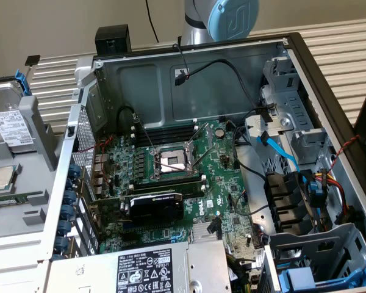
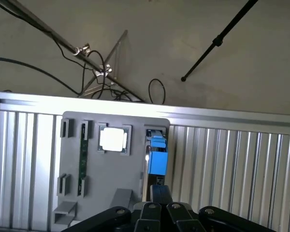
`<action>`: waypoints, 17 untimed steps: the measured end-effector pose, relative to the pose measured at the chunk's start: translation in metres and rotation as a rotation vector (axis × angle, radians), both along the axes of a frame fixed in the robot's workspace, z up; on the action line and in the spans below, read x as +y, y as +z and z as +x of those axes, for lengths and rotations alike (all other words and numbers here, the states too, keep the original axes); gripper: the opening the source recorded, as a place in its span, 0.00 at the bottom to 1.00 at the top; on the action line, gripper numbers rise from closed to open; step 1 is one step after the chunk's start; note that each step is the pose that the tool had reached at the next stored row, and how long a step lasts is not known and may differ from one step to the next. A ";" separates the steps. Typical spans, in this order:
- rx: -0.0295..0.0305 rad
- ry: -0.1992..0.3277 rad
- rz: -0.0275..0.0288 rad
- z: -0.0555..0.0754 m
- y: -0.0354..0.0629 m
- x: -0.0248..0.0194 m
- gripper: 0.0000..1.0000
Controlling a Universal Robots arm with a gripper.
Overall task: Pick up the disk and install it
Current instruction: 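Pick up the disk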
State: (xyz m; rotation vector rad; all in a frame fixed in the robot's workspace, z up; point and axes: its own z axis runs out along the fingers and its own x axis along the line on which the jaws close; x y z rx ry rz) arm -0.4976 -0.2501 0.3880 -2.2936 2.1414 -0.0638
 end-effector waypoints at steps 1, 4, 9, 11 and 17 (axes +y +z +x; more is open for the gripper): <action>0.0001 0.000 0.0000 0.000 0.0000 0.0000 0.11; 0.0002 0.000 0.0000 0.000 0.0000 0.0000 0.11; -0.0023 0.014 -0.0008 0.000 0.0000 0.0012 0.11; 0.0010 0.014 -0.0009 0.000 0.0000 0.0013 0.11; 0.0009 0.015 -0.0009 0.000 0.0000 0.0013 0.11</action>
